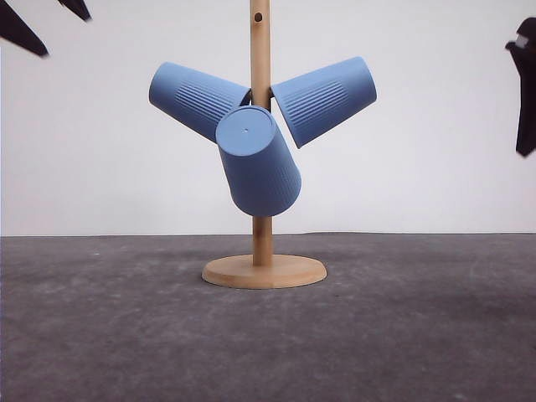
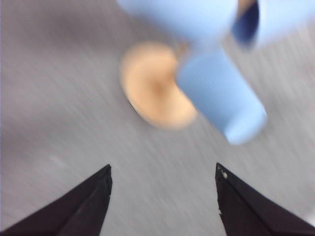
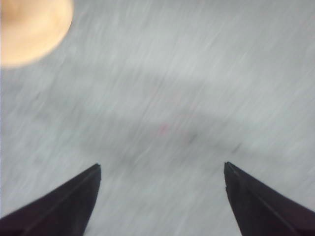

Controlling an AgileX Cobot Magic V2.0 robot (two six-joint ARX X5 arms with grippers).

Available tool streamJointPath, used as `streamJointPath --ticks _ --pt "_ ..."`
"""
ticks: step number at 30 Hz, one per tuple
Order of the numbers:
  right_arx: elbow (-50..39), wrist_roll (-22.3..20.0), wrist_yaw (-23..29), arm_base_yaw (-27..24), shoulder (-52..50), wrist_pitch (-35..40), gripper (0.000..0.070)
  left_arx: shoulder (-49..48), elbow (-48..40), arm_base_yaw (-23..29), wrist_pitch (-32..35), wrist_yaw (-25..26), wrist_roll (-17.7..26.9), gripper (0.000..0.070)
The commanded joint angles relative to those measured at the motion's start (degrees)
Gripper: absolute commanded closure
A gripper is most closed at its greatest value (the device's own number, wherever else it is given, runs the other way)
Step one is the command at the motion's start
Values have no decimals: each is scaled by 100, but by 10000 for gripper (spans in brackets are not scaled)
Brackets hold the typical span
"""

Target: Place three cups

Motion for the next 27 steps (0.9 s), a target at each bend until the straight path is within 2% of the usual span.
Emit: streamJointPath --ticks 1,3,8,13,21,22,24,25,27 --pt "82 -261 16 -28 -6 153 208 -240 -213 45 286 -209 -71 304" --pt "82 -281 16 -82 -77 315 208 -639 -615 127 596 -383 -92 304" --pt "82 -302 -23 -116 -326 692 208 -1483 -1743 275 1249 -394 -162 305" --pt "82 -304 -32 -116 -470 764 208 -1961 -2697 284 1721 -393 -170 306" --pt "82 -327 36 -114 -464 738 225 -2031 -2928 282 1614 -380 -169 319" --pt "82 -327 39 -115 -464 738 336 -2031 -2928 282 1583 -380 -155 410" --pt "82 -339 36 -114 -464 722 698 -2031 -2928 281 1521 -372 -149 700" --pt "82 -350 39 -115 -464 719 678 -2031 -2928 280 1521 -365 -140 697" --pt "82 -356 35 -114 -464 718 687 -2031 -2928 282 1517 -358 -129 700"
